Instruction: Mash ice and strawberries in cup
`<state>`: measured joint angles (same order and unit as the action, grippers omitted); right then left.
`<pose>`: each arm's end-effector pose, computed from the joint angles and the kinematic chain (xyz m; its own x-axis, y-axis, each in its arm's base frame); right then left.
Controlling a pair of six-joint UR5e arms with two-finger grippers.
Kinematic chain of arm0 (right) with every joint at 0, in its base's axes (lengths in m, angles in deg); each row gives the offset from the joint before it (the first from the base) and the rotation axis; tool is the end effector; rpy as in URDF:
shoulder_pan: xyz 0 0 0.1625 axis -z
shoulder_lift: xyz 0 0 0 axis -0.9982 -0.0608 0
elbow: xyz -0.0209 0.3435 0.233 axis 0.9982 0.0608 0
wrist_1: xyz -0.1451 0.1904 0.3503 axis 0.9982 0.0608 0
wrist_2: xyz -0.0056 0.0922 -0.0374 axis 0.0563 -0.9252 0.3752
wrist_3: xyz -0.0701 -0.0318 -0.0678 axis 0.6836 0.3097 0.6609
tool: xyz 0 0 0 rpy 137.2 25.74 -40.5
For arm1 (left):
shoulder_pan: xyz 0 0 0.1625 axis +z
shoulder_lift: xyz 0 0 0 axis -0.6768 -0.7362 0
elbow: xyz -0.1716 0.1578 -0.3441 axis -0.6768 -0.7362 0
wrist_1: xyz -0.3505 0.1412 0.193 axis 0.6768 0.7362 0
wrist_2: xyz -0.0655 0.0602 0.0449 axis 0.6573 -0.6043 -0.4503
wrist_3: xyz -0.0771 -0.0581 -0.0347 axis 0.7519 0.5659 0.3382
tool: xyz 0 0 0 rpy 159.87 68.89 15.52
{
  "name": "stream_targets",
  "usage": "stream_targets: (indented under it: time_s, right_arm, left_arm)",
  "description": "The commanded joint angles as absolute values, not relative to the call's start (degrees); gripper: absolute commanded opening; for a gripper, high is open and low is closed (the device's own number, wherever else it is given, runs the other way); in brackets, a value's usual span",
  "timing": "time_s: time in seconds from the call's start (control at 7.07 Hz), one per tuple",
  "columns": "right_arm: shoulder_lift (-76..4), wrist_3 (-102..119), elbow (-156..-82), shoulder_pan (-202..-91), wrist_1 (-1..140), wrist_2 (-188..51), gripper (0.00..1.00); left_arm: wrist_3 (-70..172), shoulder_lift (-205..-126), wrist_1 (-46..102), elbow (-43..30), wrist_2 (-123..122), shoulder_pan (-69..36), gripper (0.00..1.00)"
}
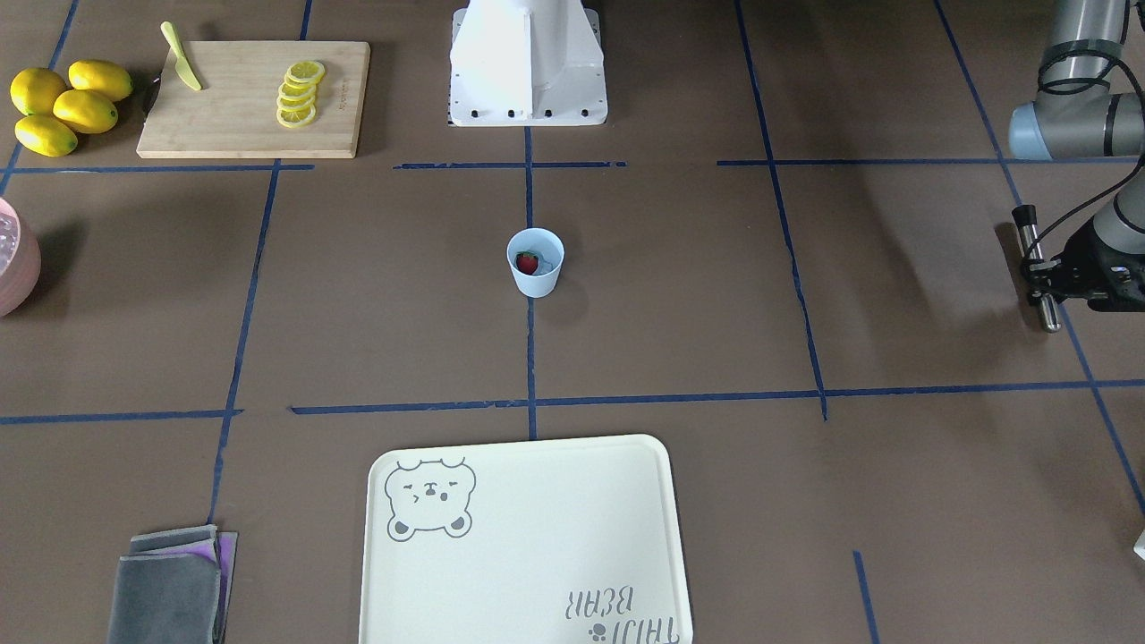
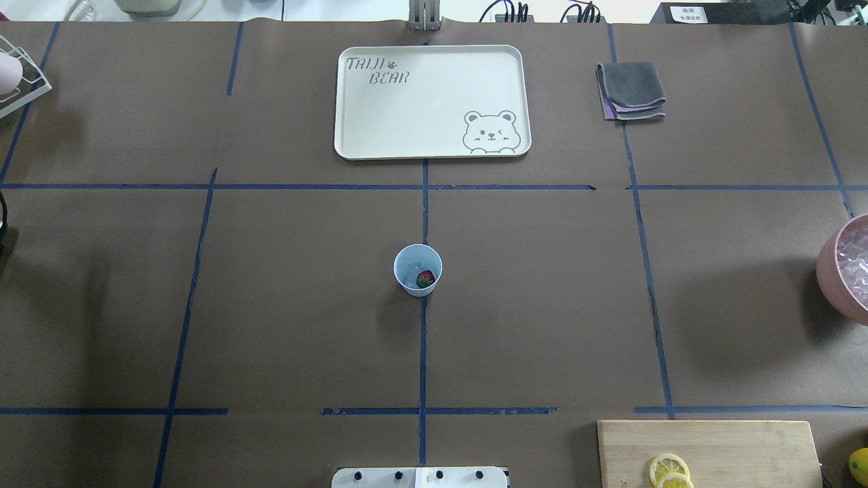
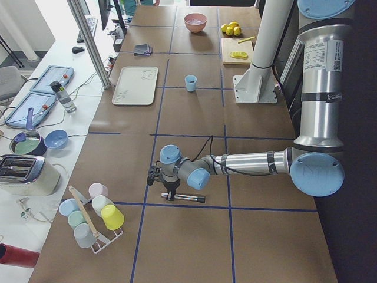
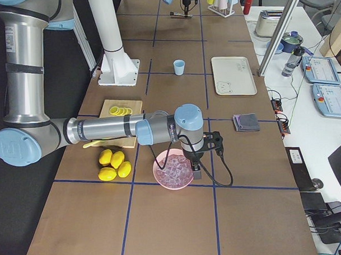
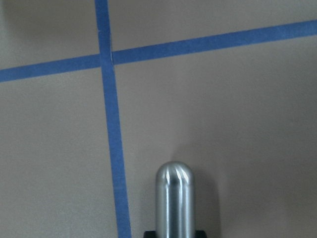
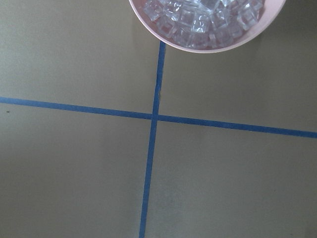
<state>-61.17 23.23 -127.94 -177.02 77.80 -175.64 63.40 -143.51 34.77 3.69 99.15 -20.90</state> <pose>0.0713 -0.4743 0.5897 0.7649 -0.0923 0.6375 -0.0274 0.9841 0.1753 0.1527 -0.4849 0.7037 0.7941 0.1081 -0.5981 -0.0587 0.9931 0.1014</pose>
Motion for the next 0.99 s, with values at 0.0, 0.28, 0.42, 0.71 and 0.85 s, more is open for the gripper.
stream_targets:
  time_s: [0.0,0.28,0.42,0.71,0.85]
  right_arm:
    - [-61.2,23.2,-128.0,-177.0,77.8,-175.6,1.0]
    - [-61.2,23.2,-128.1,-177.0,77.8,-175.6,1.0]
    - [-61.2,23.2,-128.1,-177.0,77.8,-175.6,1.0]
    - [-61.2,23.2,-128.1,-177.0,77.8,-175.6,1.0]
    - [-61.2,23.2,-128.1,-177.0,77.8,-175.6,1.0]
  left_arm:
    - [63.8,-143.5,34.6,3.6,99.2,-21.2,0.0]
    - [65.0,-143.5,34.4,3.5,99.3,-21.5,0.0]
    - [66.8,-143.8,34.6,3.5,99.3,-21.5,0.0]
    - [67.8,-143.9,34.8,3.6,99.3,-21.5,0.01]
    - [67.5,-143.9,35.2,3.6,99.4,-21.5,0.21]
